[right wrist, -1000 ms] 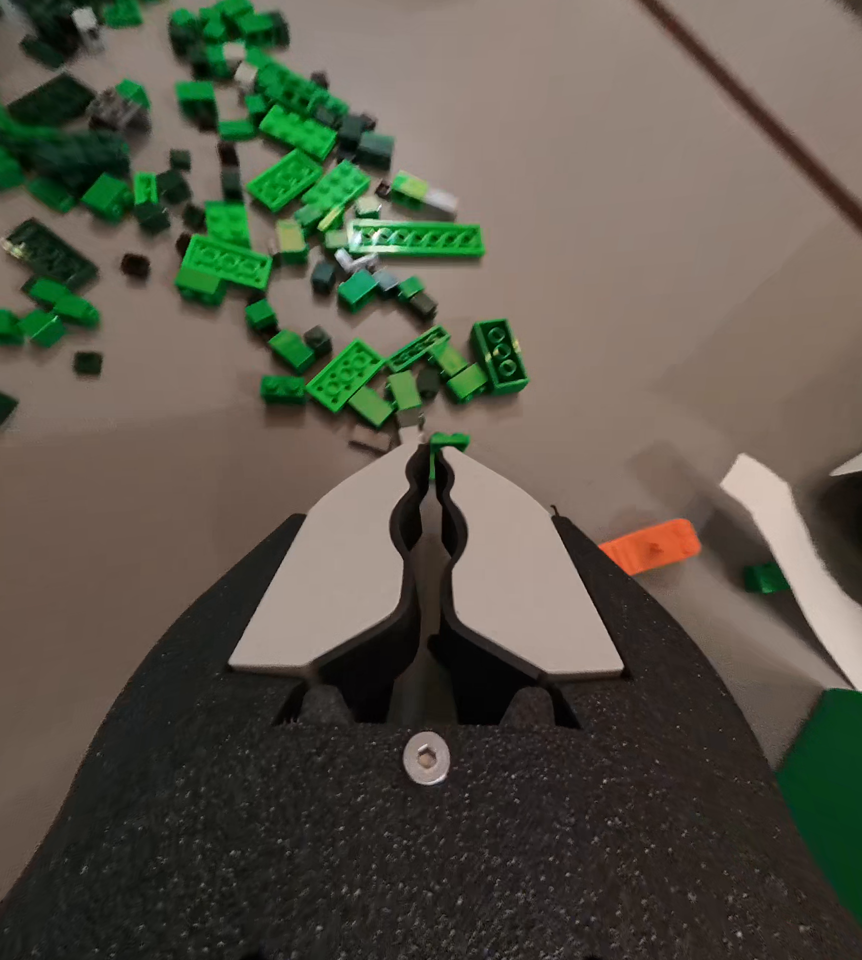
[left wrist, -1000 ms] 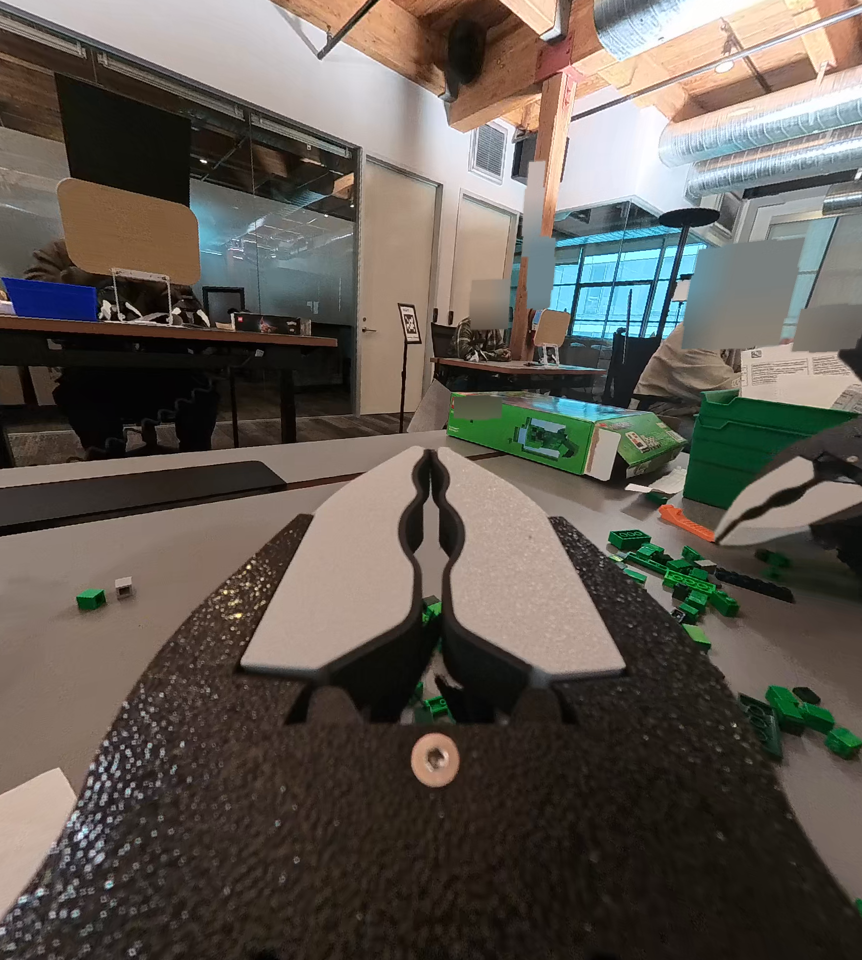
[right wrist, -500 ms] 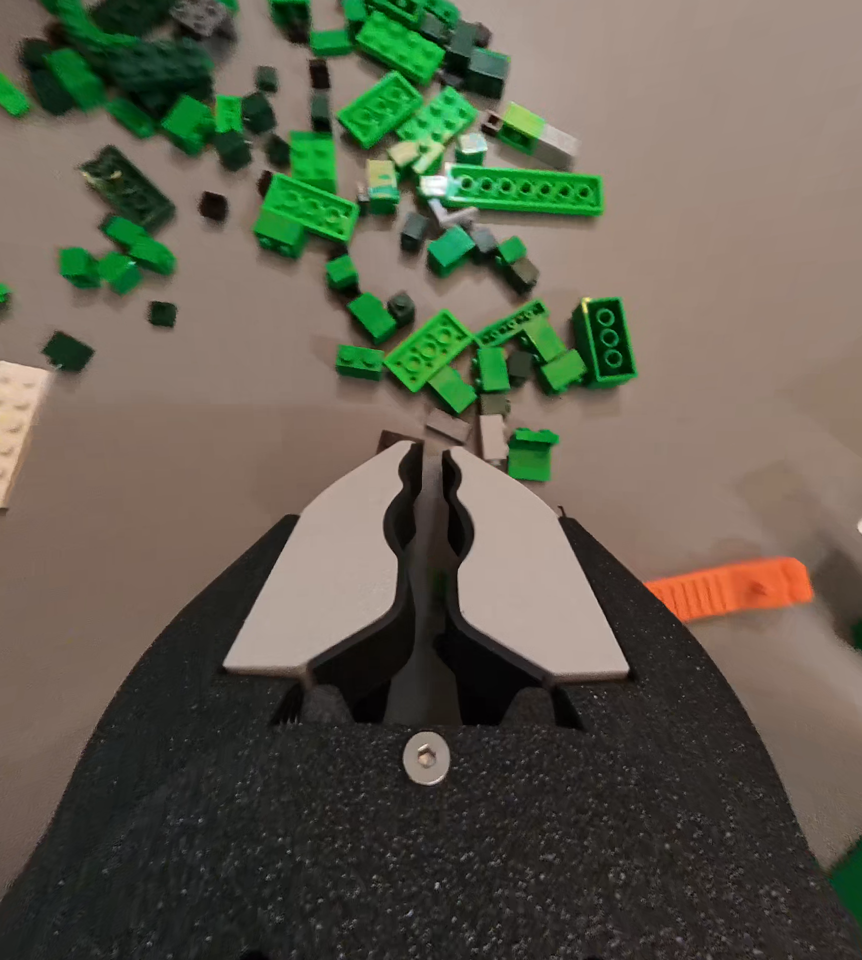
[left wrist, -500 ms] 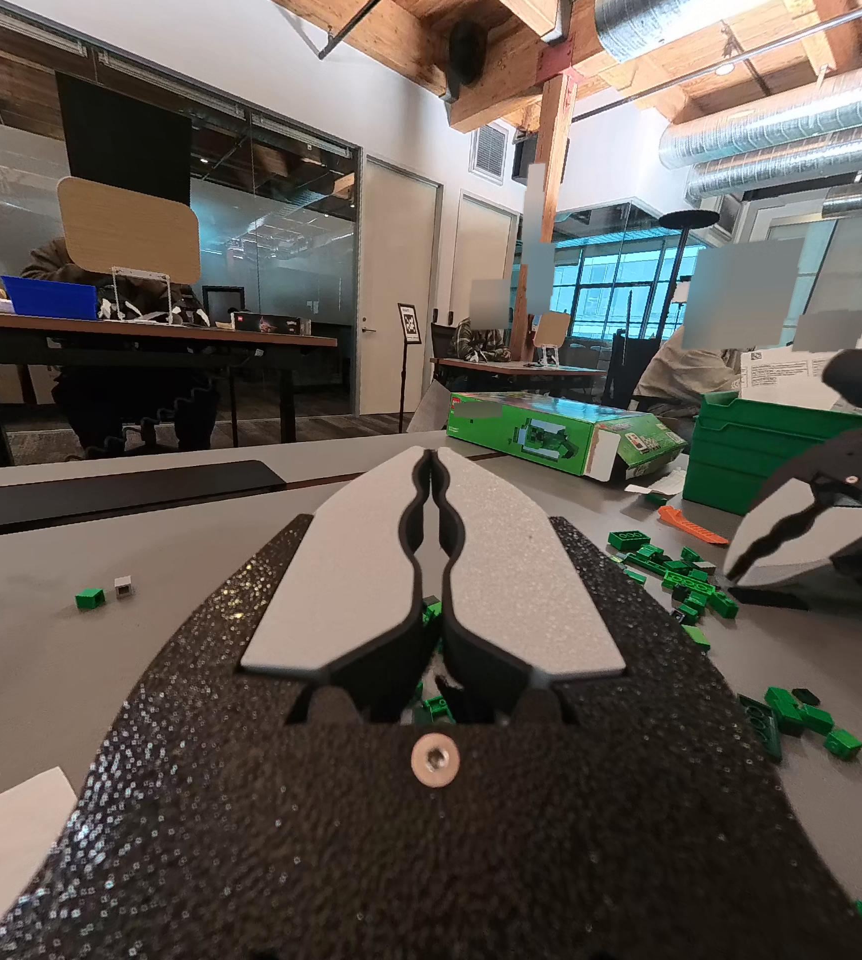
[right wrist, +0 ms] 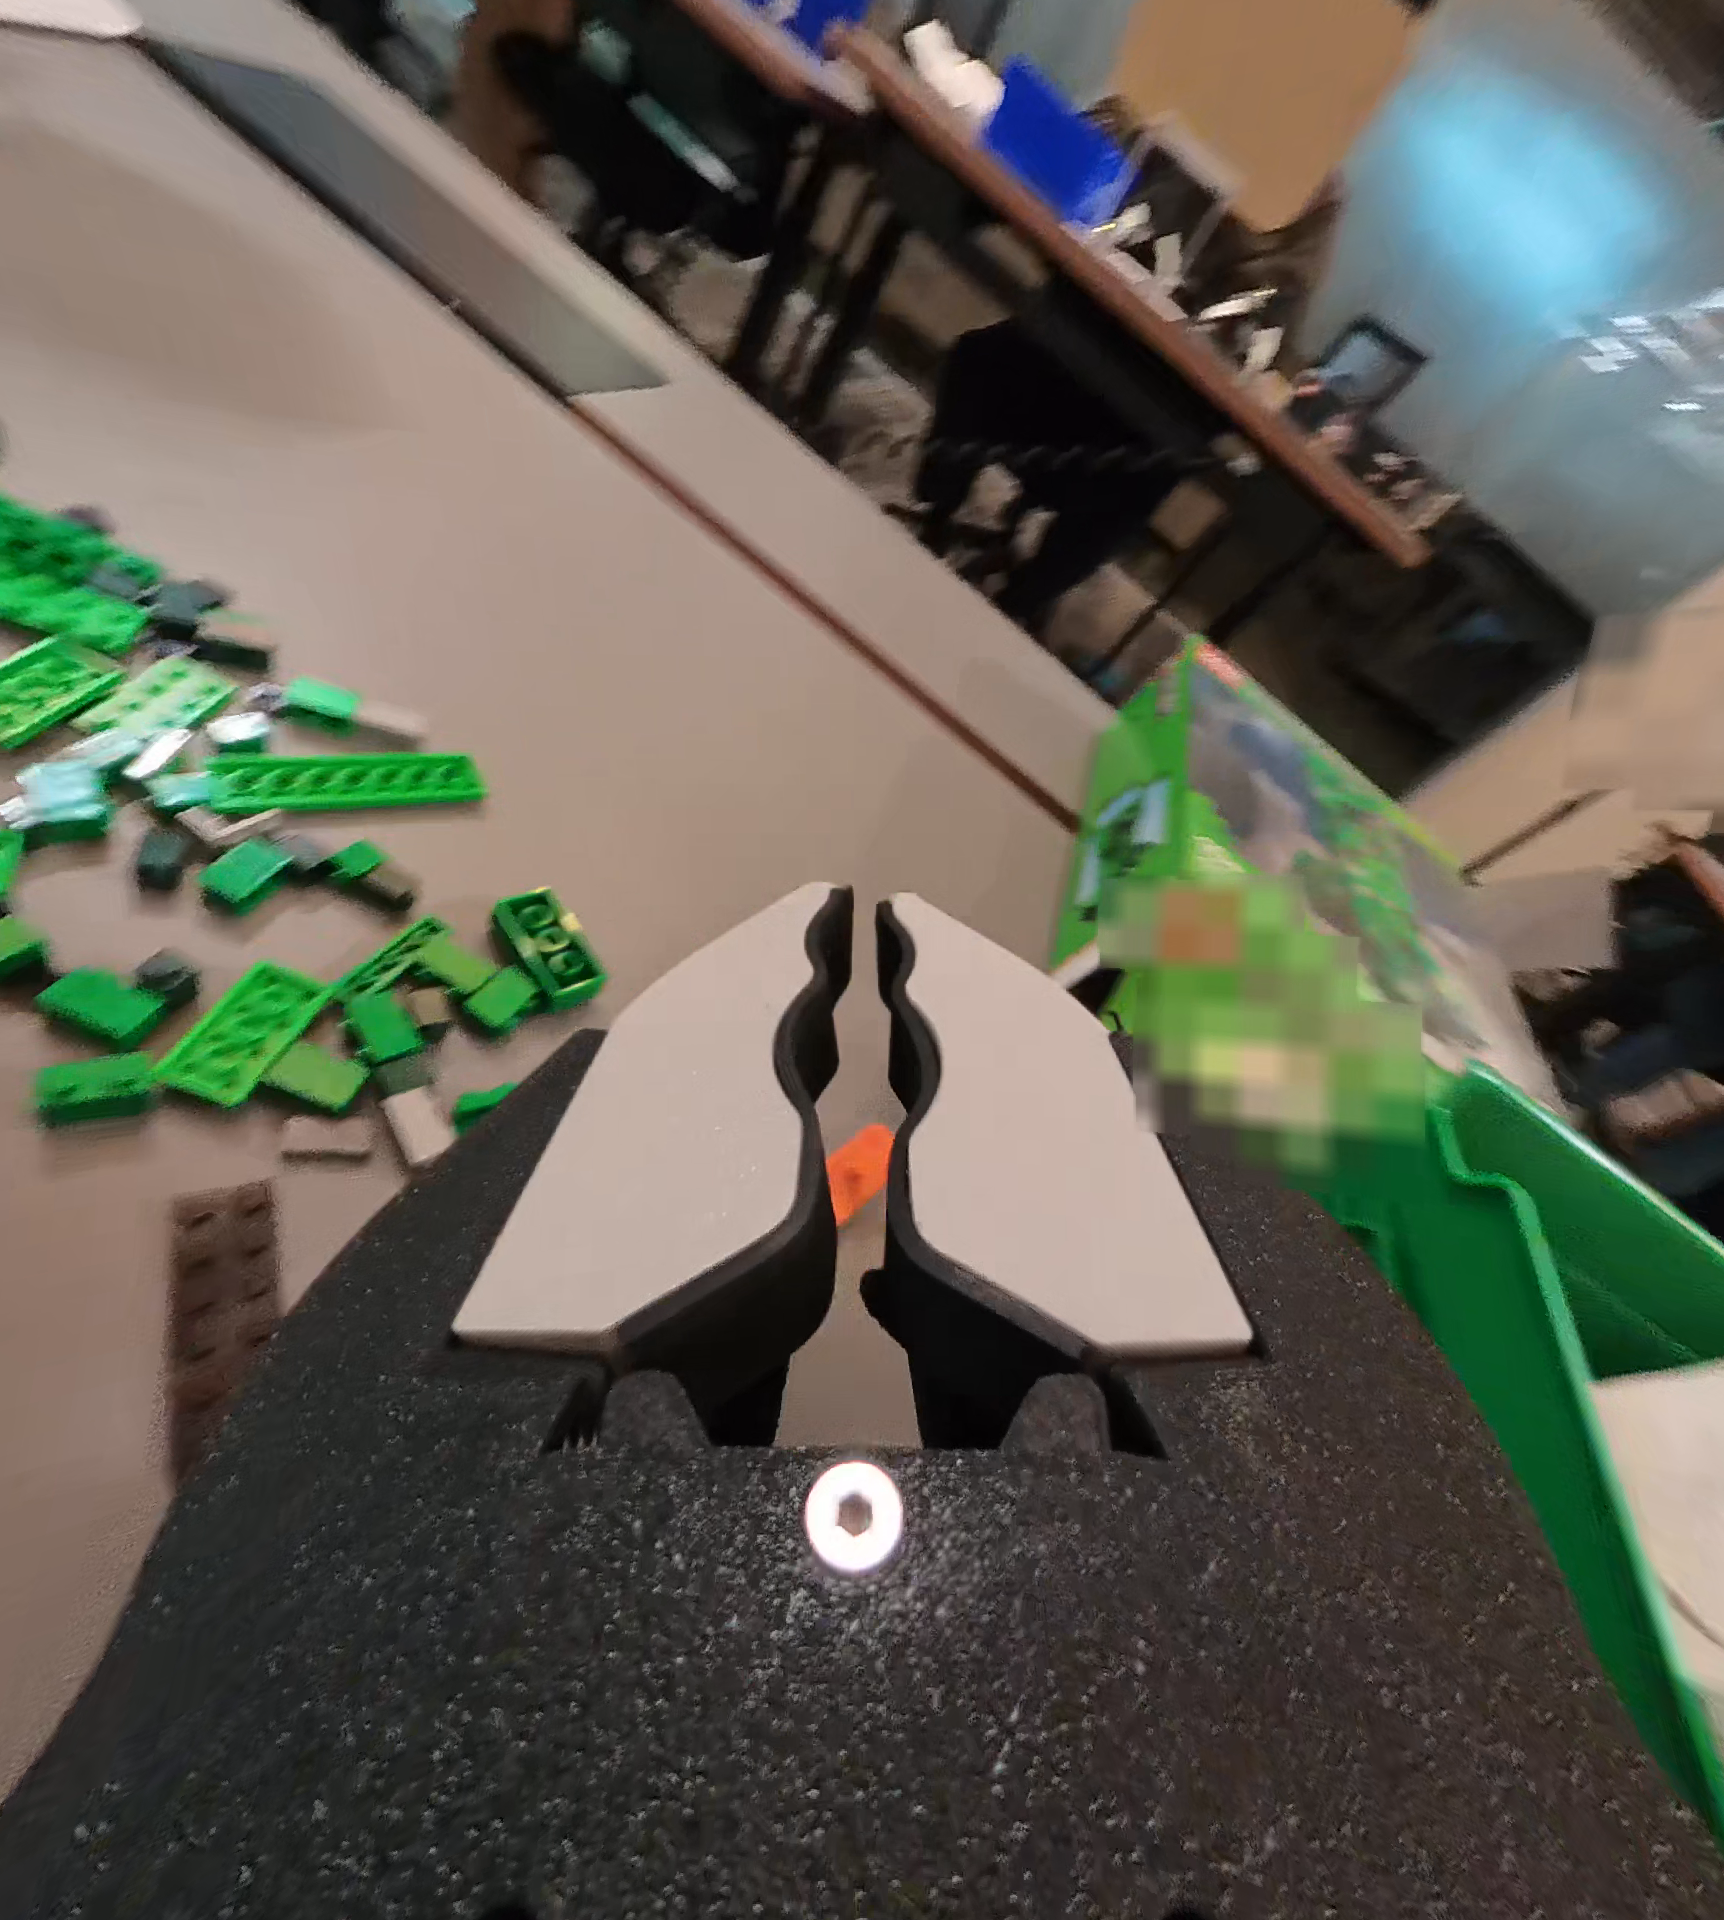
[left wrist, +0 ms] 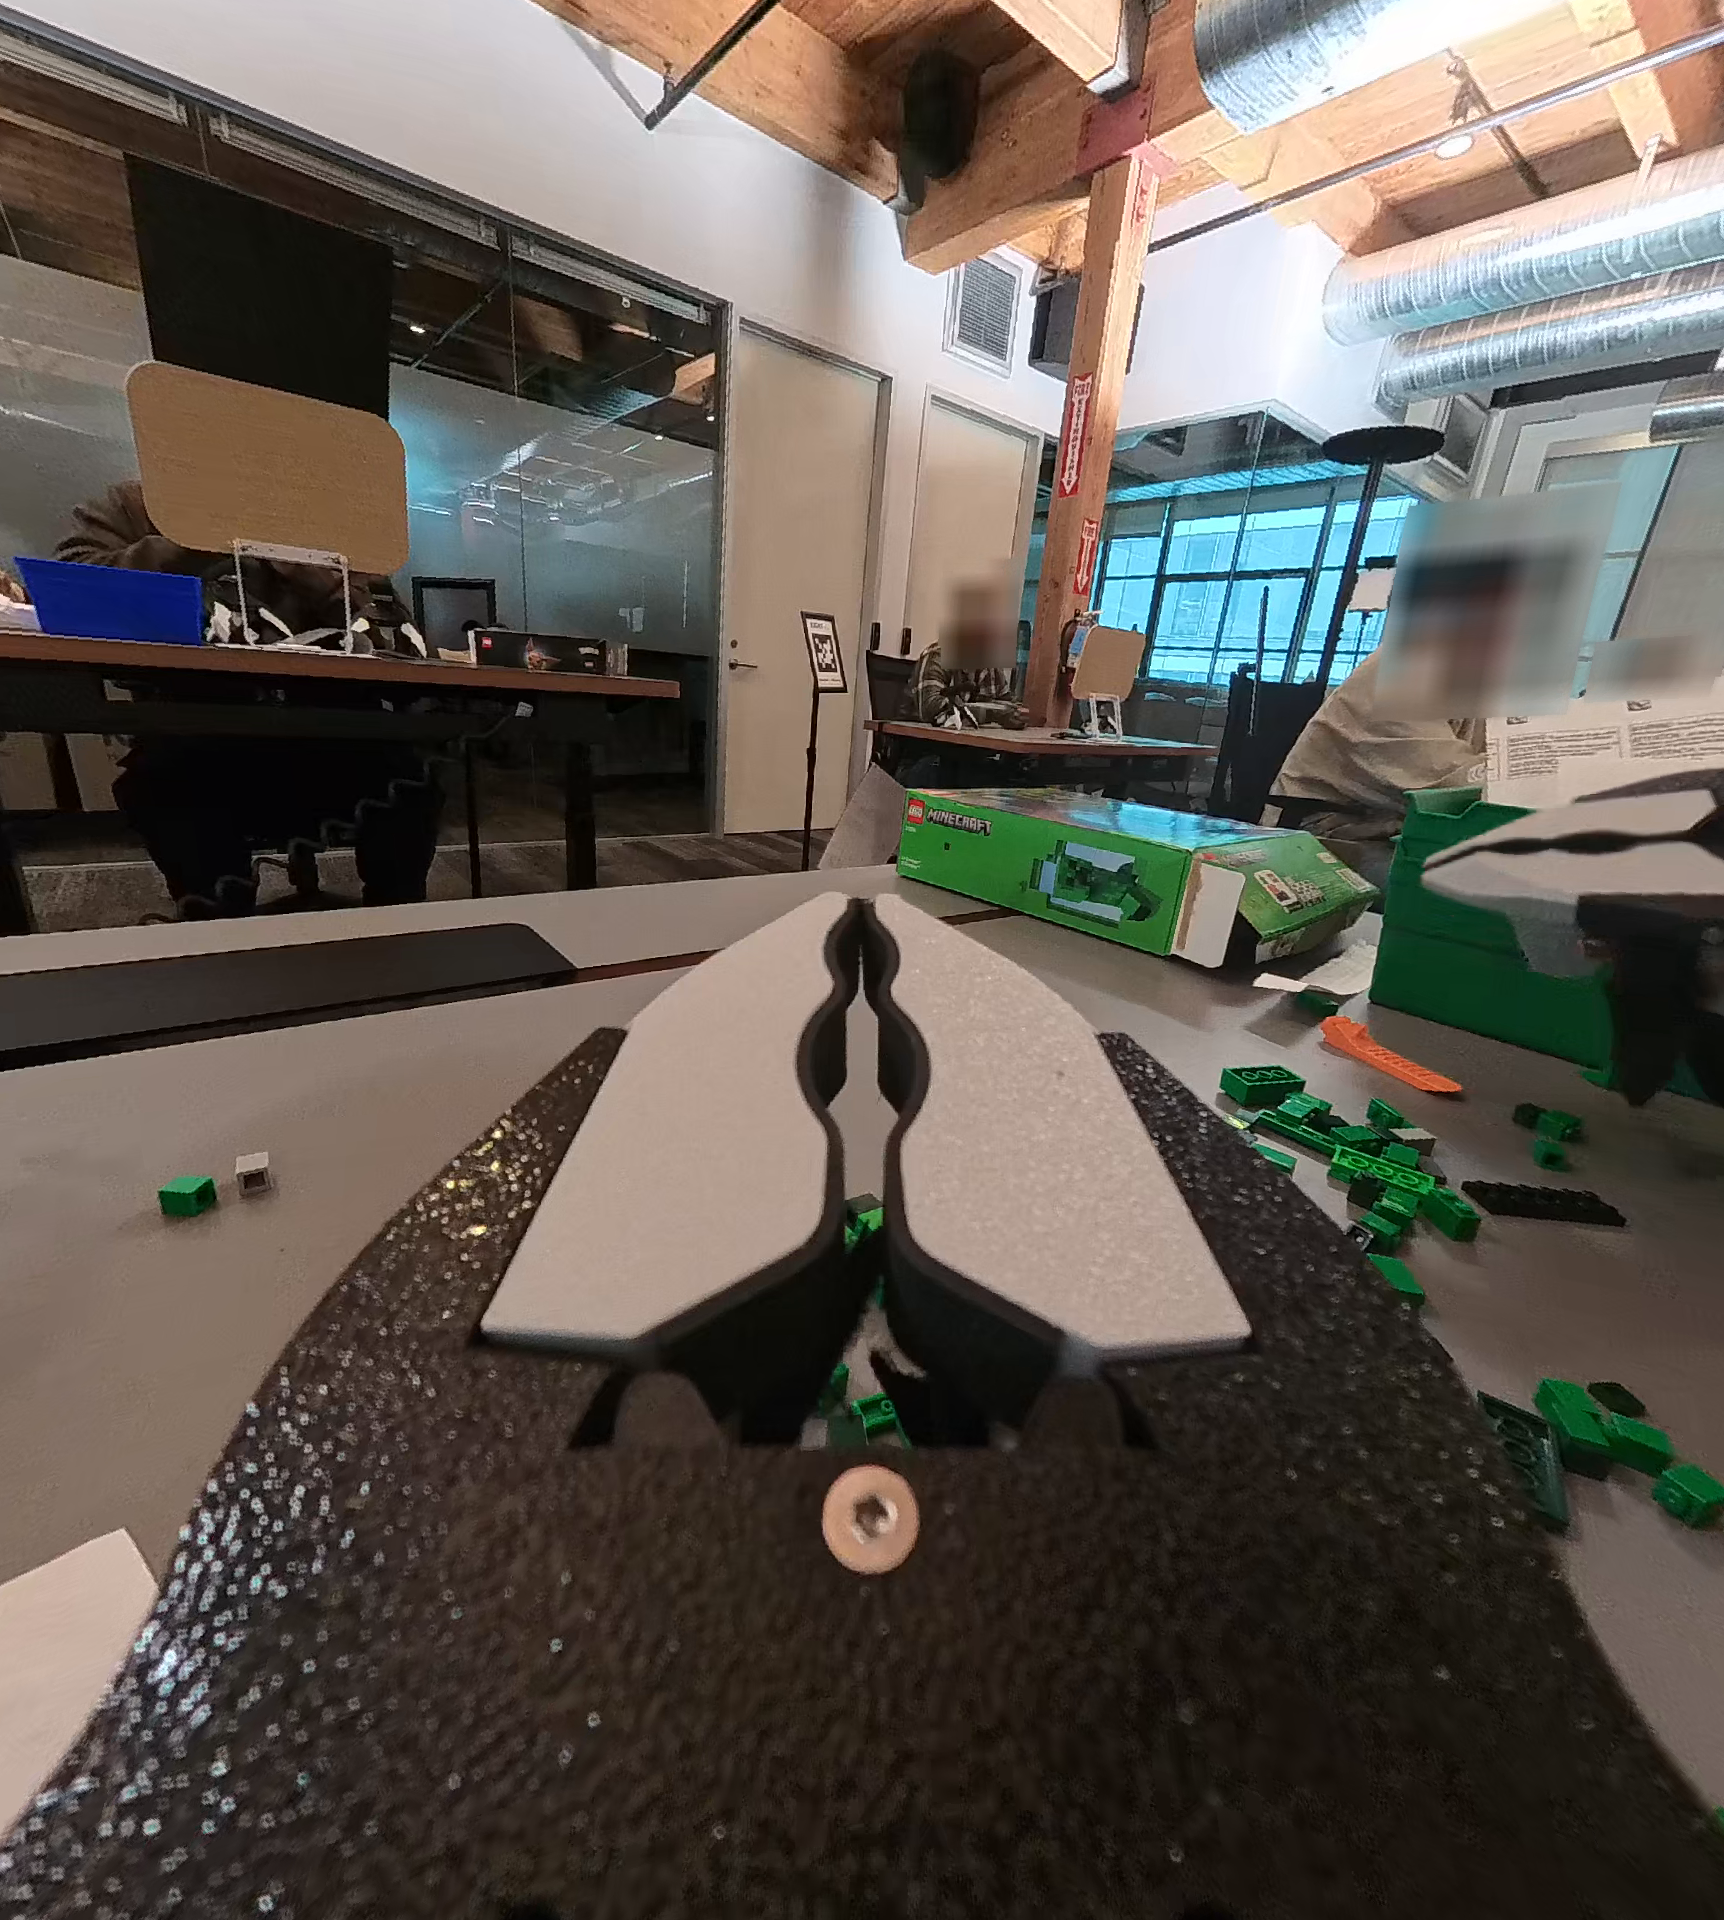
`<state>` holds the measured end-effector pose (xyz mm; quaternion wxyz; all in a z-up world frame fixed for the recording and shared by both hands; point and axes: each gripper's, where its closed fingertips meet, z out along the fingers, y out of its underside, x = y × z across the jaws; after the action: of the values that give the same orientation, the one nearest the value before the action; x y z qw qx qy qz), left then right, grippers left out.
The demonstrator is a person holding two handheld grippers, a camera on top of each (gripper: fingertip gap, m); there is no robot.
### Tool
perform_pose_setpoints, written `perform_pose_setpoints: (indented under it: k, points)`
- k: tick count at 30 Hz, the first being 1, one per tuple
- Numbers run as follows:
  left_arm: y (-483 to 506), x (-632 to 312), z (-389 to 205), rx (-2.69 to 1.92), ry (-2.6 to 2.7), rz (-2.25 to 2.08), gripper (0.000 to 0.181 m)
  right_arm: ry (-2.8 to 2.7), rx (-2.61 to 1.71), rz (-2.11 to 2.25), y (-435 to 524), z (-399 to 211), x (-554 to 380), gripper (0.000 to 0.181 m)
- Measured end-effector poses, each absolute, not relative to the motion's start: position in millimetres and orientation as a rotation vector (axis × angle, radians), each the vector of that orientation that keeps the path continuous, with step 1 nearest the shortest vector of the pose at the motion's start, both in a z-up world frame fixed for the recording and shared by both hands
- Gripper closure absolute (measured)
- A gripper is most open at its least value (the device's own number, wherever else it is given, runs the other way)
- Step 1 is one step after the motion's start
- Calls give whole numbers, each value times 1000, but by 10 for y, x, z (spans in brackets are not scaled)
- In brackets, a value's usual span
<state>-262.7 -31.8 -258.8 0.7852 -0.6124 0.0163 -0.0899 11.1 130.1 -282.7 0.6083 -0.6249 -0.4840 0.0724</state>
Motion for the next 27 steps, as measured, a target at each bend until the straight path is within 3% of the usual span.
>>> perform_pose_setpoints:
  k: [8, 27]
  points:
    - [-315, -2627, -2590, -1323, 35, -199, 181, -881, -1347, 98, 1411, -2472, 330, 177]
    - [-314, -2628, -2590, -1323, 35, -201, 181, -915, -1309, 69, 1363, -2458, 246, 179]
